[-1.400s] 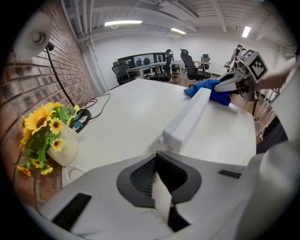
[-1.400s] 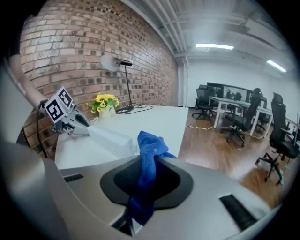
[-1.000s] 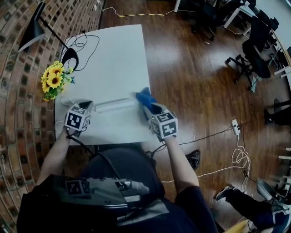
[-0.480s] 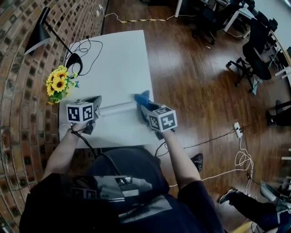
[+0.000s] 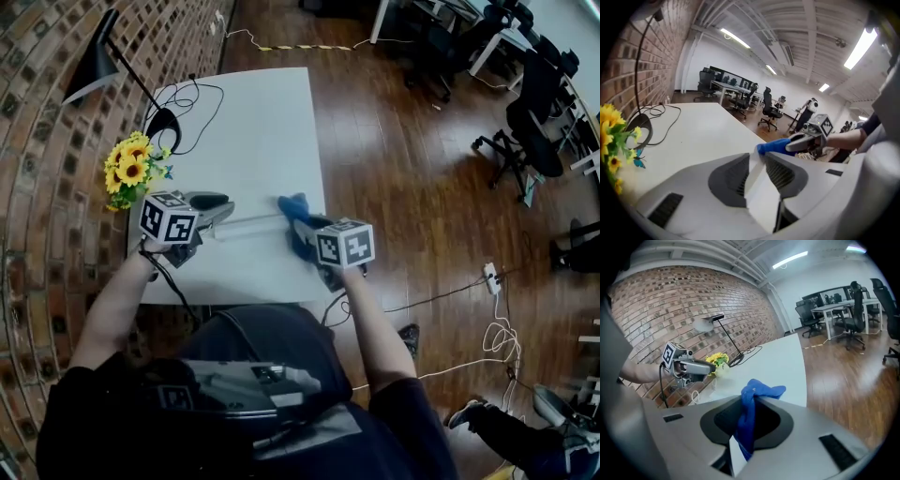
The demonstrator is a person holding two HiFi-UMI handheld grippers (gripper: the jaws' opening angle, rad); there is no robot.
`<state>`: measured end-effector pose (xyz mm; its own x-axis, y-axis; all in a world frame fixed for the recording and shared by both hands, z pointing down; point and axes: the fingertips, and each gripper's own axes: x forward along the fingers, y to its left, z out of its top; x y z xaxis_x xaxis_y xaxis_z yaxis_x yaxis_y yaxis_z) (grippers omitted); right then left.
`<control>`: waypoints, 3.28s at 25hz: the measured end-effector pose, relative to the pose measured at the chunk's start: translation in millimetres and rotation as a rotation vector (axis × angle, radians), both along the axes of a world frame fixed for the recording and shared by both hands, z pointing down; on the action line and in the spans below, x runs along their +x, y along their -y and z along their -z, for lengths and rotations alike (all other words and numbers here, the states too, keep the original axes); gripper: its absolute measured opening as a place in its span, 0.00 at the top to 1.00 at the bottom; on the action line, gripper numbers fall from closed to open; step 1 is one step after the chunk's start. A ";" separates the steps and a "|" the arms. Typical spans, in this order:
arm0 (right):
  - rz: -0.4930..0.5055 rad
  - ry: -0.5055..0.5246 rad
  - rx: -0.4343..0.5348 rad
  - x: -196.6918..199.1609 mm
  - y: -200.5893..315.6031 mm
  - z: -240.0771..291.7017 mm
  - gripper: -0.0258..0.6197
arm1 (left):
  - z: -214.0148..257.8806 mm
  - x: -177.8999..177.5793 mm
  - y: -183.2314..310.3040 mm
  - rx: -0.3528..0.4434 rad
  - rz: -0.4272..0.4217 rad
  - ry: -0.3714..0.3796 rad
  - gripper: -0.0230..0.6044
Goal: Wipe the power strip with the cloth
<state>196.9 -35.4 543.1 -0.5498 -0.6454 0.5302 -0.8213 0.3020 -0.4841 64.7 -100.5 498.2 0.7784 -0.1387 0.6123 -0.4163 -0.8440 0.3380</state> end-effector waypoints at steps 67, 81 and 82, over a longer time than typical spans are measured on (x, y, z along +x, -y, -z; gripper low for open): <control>-0.030 0.025 -0.105 -90.7 6.9 -34.4 0.87 | -61.4 -104.4 -49.5 0.358 0.163 0.200 0.82; -0.011 0.041 -0.091 -87.8 -0.3 -33.4 0.87 | -89.9 -90.9 -5.2 0.152 0.412 0.254 0.93; -0.024 0.033 -0.086 -81.7 0.5 -30.8 0.87 | -89.5 -87.1 -7.0 0.164 0.402 0.265 0.93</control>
